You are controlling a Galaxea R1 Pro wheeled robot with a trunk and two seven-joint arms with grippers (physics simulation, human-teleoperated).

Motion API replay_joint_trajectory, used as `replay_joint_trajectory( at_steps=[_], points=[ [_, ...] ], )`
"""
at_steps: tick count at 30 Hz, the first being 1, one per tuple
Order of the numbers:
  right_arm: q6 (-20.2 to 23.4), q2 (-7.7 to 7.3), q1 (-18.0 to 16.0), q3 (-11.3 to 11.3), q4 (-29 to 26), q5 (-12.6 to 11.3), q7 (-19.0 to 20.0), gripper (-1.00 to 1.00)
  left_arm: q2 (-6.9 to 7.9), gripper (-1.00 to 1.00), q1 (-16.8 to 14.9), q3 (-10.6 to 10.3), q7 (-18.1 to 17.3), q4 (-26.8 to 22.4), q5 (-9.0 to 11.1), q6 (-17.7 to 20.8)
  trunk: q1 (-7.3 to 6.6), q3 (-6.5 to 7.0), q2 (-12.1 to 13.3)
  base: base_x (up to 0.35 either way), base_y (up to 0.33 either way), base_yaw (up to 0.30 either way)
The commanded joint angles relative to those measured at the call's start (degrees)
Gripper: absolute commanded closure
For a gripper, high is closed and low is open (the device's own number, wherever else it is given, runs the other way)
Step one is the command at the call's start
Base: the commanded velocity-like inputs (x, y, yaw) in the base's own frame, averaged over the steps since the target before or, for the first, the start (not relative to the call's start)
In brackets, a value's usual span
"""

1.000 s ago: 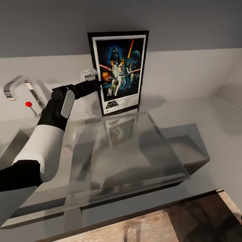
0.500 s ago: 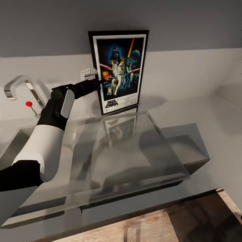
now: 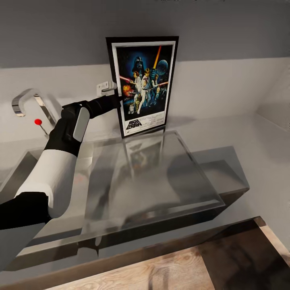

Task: Pick up the poster from the kitchen countertop and hang it on one of the wall nails in the kitchen.

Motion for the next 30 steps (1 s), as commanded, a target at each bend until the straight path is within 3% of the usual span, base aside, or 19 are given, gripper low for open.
replay_joint_trajectory(
  at_steps=[1,16,30],
  points=[
    [-0.2,0.00,0.0,0.0,0.0,0.1,0.0,-1.00,-0.02,1.00,0.0,0.1,0.0,0.0,0.4,0.4,0.00,0.03,0.0,-0.003,0.000,-0.045],
    [-0.2,0.01,0.0,0.0,0.0,0.1,0.0,-1.00,-0.03,1.00,0.0,0.0,0.0,-1.7,0.5,0.4,0.00,0.93,0.0,-0.011,0.000,-0.009],
    [-0.2,-0.03,0.0,0.0,0.0,0.1,0.0,-1.00,-0.03,1.00,0.0,0.0,0.0,-2.2,0.5,0.4,0.00,1.29,0.0,-0.302,0.000,0.000]
  ],
)
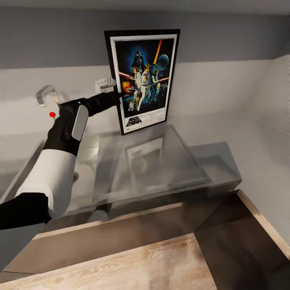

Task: Pick up the poster from the kitchen countertop and hang it on one of the wall nails in the kitchen.

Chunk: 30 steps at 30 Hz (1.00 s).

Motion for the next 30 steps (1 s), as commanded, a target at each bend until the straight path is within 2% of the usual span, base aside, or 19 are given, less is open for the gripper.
replay_joint_trajectory(
  at_steps=[1,6,14,30],
  points=[
    [-0.2,-0.01,0.0,0.0,0.0,0.1,0.0,-1.00,-0.01,1.00,0.0,0.1,0.0,0.0,0.4,0.4,-0.04,-0.04,0.0,-0.341,0.000,0.000],
    [-0.2,0.00,0.0,0.0,0.0,0.1,0.0,-1.00,-0.01,1.00,0.0,0.1,0.0,0.0,0.4,0.4,-0.04,-0.04,0.0,-0.325,0.000,0.000],
    [-0.2,0.00,0.0,0.0,0.0,0.1,0.0,-1.00,-0.01,1.00,0.0,0.1,0.0,0.0,0.4,0.5,-0.04,-0.04,0.0,-0.187,0.000,0.000],
    [-0.3,-0.03,0.0,0.0,0.0,0.1,-0.1,-1.00,0.07,1.00,0.1,0.1,-1.0,0.0,0.4,0.5,-0.04,-0.04,0.0,-0.331,0.000,0.000]
  ],
)
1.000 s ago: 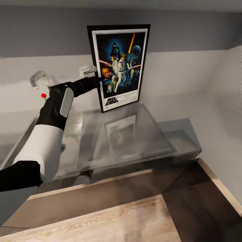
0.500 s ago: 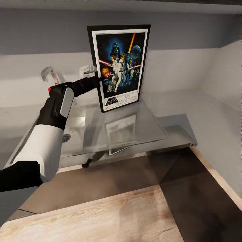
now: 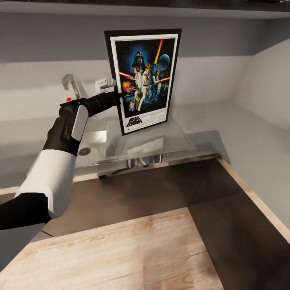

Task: Pick up the poster from the kitchen countertop and hang it on one of the wall nails in the kitchen.

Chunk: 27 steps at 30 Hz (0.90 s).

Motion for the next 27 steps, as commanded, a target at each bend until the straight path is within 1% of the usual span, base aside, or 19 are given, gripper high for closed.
replay_joint_trajectory(
  at_steps=[1,6,14,27],
  points=[
    [-0.2,-0.01,0.0,0.0,0.0,0.1,0.0,-1.00,-0.02,1.00,0.0,0.1,0.0,0.0,0.4,0.4,-0.04,-0.04,0.0,-0.340,0.000,0.000],
    [-0.1,-0.01,0.0,0.0,0.1,0.1,0.0,-1.00,-0.01,1.00,0.0,0.1,0.0,-0.1,0.4,0.5,-0.04,-0.04,0.0,-0.327,0.000,0.000],
    [-0.1,-0.01,0.0,0.1,0.1,0.1,0.0,-1.00,-0.01,1.00,0.0,0.1,0.0,-0.1,0.4,0.5,-0.04,-0.04,0.0,-0.185,0.000,0.000],
    [-0.1,-0.01,0.0,0.0,0.0,0.1,0.0,-1.00,0.02,1.00,0.0,0.1,0.0,-0.4,0.4,0.5,-0.04,-0.04,0.0,-0.327,0.000,0.000]
  ],
)
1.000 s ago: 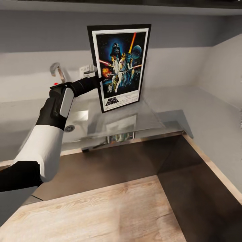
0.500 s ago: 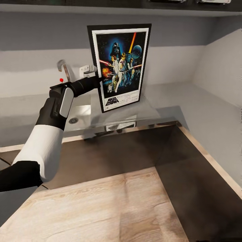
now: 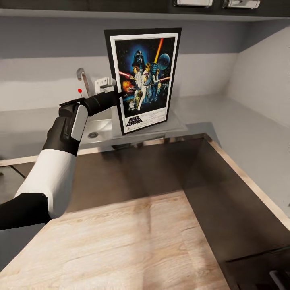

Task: Pick up the poster from the kitchen countertop and hang it on one of the wall nails in the kitchen.

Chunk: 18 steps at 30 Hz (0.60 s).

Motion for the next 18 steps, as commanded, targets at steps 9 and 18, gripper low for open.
replay_joint_trajectory(
  at_steps=[9,18],
  points=[
    [-0.2,-0.01,0.0,0.0,0.1,0.1,-0.1,-1.00,0.03,1.00,0.0,0.1,-0.1,-0.1,0.4,0.4,-0.04,-0.04,0.0,-0.340,0.000,0.000],
    [-0.2,-0.01,0.0,0.0,0.0,0.1,0.0,-1.00,0.03,1.00,0.0,0.1,-0.1,-0.1,0.4,0.4,-0.04,0.37,0.0,-0.222,0.000,0.000]
  ],
)
